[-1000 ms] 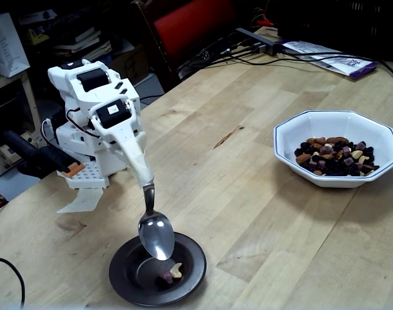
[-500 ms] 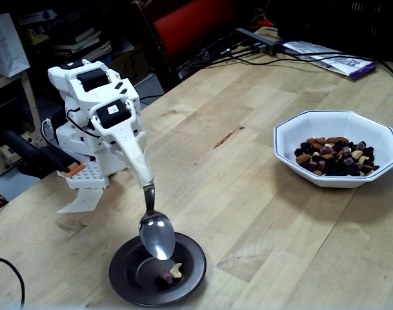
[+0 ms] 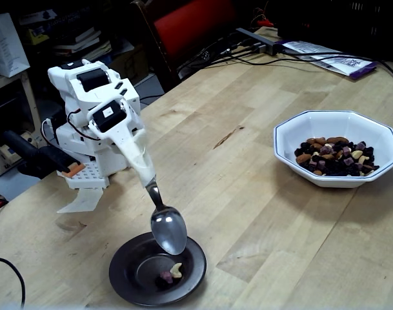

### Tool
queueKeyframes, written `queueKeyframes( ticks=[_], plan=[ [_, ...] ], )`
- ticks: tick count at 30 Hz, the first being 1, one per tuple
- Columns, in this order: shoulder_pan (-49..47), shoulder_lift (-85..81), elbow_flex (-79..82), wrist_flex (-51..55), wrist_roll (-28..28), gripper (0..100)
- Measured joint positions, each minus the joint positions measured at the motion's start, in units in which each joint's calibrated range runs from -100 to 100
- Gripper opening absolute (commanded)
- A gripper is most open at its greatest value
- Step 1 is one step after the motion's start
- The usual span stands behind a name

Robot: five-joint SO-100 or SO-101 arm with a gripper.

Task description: Use spoon to transfer food from the white bowl to brown plate

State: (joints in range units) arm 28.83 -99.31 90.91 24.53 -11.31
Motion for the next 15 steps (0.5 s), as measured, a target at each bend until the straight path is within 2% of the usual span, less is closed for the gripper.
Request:
queueKeyframes(
  ticks=[8,15],
  plan=[
    [0.0,0.0,-7.7,0.1,0.0,5],
    [0.0,0.0,-8.3,0.1,0.0,5]
  ],
)
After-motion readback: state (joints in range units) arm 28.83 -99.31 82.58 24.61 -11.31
